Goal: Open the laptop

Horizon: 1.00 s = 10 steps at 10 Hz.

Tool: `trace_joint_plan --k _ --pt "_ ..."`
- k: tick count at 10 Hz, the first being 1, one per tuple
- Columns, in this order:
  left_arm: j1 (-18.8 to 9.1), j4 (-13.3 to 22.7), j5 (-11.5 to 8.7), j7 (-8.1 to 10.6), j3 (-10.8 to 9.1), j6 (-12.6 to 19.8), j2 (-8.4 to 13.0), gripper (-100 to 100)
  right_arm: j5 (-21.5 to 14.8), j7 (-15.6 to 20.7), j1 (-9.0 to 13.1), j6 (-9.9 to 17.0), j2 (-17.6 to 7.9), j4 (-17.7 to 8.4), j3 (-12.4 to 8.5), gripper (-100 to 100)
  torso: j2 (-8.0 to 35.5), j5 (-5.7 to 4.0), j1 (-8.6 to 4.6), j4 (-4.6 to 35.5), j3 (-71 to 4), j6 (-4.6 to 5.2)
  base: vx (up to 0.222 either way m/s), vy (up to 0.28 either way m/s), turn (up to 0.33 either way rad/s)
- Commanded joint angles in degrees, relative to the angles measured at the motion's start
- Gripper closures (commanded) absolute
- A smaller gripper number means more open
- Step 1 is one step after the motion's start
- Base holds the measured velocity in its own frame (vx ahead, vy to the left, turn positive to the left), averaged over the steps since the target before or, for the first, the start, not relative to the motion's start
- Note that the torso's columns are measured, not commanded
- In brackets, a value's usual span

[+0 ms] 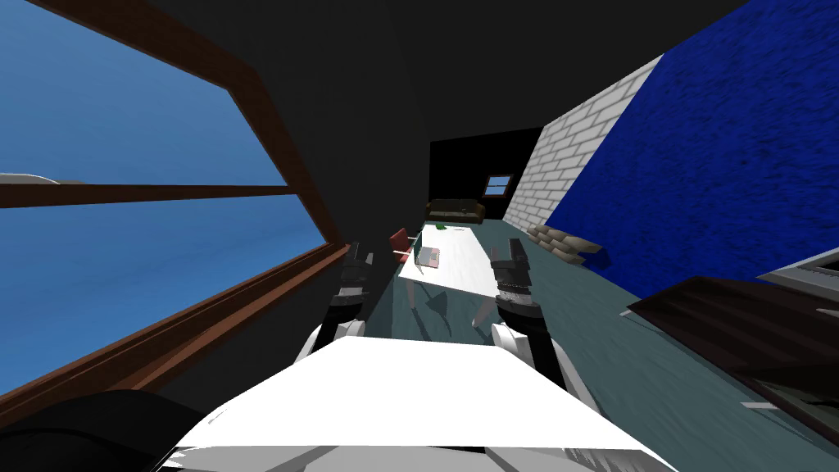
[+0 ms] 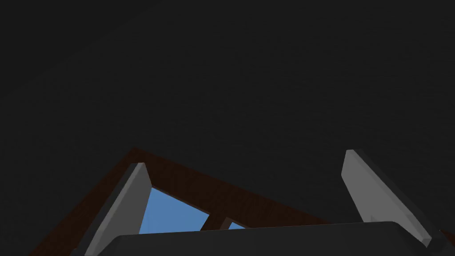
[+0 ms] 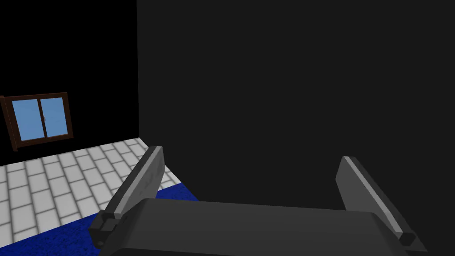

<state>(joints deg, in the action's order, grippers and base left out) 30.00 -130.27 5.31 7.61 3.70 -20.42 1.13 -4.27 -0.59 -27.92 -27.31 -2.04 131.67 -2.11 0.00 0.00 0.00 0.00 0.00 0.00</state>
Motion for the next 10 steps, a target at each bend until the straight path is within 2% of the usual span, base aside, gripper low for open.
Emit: trace_joint_plan --k 1,9,10 --pt "0.0 0.0 0.0 0.0 0.0 0.0 0.0 0 0.0 0.0 0.0 0.0 0.0 0.0 0.0 0 2.3 0.0 0.0 2.3 -4.7 0.0 0.0 0.0 0.0" --pt "0.0 0.0 0.0 0.0 0.0 0.0 0.0 0 0.0 0.0 0.0 0.0 0.0 0.0 0.0 0 35.4 0.0 0.0 35.4 -70.7 0.0 0.0 0.0 0.0" --pt "-0.6 0.5 0.2 -0.07 -0.07 0.8 2.4 -100 0.0 0.0 0.0 0.0 0.0 0.0 0.0 0 39.6 0.0 0.0 39.6 -79.2 0.0 0.02 0.006 -0.086"
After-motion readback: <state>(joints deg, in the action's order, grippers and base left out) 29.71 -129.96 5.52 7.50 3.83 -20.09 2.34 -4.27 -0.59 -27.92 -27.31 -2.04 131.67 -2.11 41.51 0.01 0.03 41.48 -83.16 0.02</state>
